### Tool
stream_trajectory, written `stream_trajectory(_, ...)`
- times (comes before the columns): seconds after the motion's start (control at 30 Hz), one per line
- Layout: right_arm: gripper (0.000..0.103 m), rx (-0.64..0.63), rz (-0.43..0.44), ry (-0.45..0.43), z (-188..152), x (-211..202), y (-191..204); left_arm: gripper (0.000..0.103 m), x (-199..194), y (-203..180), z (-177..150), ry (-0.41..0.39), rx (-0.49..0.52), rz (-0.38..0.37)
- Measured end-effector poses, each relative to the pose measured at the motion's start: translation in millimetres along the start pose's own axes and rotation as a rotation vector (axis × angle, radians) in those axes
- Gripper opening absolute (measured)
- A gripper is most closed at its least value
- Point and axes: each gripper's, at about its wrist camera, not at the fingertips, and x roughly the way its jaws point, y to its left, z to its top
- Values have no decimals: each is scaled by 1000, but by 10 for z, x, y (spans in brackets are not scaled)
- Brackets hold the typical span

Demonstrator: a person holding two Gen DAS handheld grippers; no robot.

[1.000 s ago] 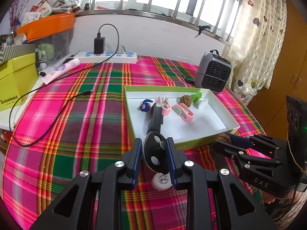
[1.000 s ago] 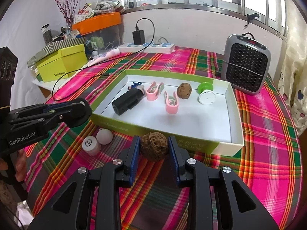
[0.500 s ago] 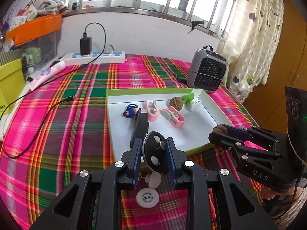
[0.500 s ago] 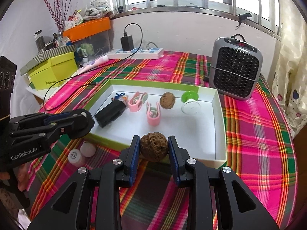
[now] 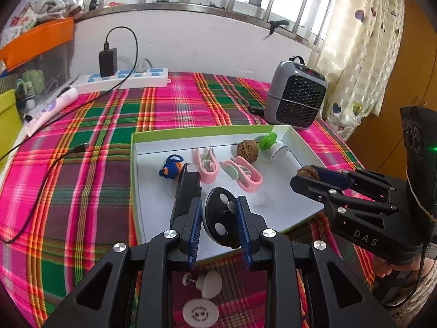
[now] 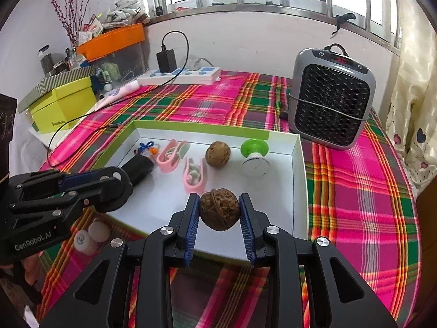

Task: Organize objects
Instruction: 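Carry the black disc and walnut over the tray with both tools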

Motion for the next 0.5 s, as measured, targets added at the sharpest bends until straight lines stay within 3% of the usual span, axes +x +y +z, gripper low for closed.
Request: stream_trajectory(0.5, 30, 2, -1, 39, 148, 285, -153, 22, 278, -3, 101, 24, 2, 0)
